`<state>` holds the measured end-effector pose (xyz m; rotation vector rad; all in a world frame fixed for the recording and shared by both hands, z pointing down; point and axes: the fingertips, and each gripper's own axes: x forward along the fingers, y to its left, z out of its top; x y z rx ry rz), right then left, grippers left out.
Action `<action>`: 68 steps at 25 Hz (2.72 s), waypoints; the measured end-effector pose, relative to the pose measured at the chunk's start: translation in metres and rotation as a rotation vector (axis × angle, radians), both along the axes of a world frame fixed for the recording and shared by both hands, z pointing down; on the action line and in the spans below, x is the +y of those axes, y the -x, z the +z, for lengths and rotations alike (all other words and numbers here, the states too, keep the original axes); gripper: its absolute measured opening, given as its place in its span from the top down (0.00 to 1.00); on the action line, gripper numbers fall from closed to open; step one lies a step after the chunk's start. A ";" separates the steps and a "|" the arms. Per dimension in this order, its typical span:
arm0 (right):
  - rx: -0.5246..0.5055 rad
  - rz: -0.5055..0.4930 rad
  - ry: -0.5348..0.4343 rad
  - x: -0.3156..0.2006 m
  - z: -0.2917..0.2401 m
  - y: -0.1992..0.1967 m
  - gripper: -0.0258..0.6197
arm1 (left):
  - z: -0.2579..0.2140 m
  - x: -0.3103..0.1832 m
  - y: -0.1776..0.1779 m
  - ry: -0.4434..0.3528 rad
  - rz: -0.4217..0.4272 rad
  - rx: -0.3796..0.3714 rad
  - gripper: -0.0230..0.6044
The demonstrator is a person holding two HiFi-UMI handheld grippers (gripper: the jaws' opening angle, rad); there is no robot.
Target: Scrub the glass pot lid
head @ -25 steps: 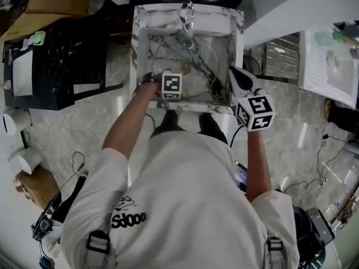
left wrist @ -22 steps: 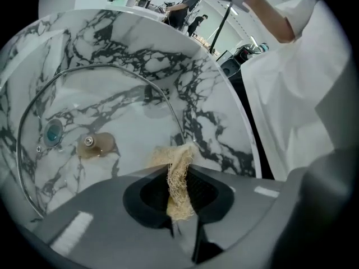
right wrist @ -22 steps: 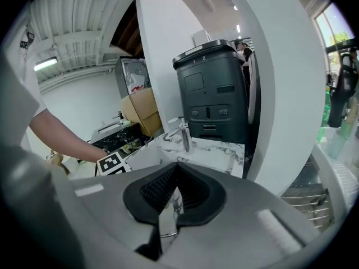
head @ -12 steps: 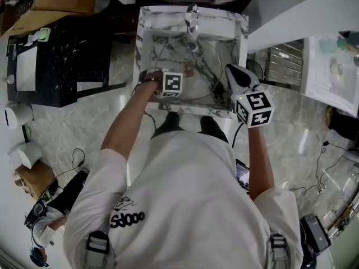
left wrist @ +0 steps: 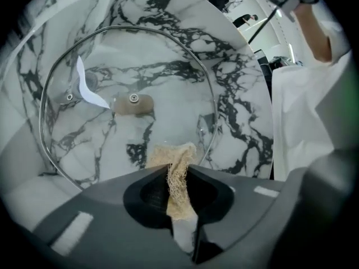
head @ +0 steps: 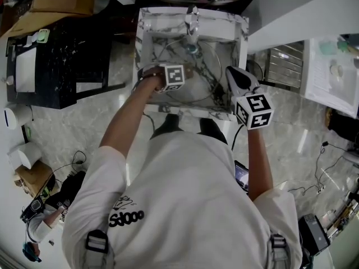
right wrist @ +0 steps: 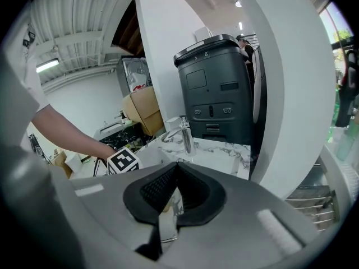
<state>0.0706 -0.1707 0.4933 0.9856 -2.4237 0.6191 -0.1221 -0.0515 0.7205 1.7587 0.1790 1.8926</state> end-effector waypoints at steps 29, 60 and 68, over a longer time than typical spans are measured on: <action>-0.010 0.033 0.051 0.008 0.015 -0.003 0.96 | 0.029 -0.146 -0.007 -0.788 -0.319 -0.068 0.88; -0.002 0.099 0.055 0.011 0.018 -0.022 0.96 | 0.015 -0.119 -0.141 -0.789 0.008 0.210 0.88; -0.007 0.087 0.049 0.015 0.017 -0.017 0.96 | 0.017 -0.068 -0.148 -0.698 0.156 0.267 0.88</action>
